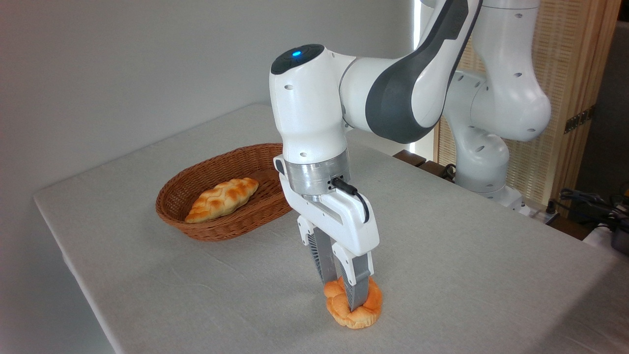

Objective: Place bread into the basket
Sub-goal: 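Close the gripper on the round golden bun, then lift the bun and carry it over the wicker basket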

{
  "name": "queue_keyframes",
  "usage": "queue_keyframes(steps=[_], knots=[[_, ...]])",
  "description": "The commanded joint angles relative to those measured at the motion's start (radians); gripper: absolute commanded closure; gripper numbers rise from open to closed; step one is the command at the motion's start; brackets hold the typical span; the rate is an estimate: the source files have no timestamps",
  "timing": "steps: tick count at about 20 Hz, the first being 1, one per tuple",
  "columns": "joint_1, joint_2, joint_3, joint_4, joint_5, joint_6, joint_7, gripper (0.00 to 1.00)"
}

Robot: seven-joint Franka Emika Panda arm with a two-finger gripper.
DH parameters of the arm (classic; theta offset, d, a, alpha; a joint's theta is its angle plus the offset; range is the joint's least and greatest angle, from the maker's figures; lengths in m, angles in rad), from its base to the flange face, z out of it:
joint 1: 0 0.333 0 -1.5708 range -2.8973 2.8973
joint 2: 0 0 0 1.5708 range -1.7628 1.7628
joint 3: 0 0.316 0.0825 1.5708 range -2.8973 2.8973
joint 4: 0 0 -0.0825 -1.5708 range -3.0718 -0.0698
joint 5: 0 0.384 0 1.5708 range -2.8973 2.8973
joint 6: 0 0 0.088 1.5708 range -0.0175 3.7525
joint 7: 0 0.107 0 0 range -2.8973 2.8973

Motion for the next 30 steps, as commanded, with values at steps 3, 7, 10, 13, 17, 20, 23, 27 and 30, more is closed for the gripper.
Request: queue_keyframes(steps=[3,7,10,13,17,20,23,27,30], knots=[[-0.010,0.006,0.010,-0.021,0.005,0.033,0.017,0.77],[-0.010,0.006,0.010,-0.018,0.005,0.027,0.017,0.79],[-0.010,0.005,0.010,-0.015,0.005,0.027,0.015,0.80],[-0.010,0.003,0.008,-0.005,0.004,0.026,0.017,0.80],[-0.010,0.000,0.005,0.047,-0.013,-0.019,0.012,0.82],[-0.010,0.000,-0.021,0.130,-0.068,-0.128,0.007,0.82],[-0.010,0.002,-0.062,0.239,-0.107,-0.258,0.004,0.82],[-0.010,0.000,-0.105,0.362,-0.139,-0.414,0.001,0.81],[-0.010,0.000,-0.146,0.426,-0.200,-0.531,-0.008,0.79]])
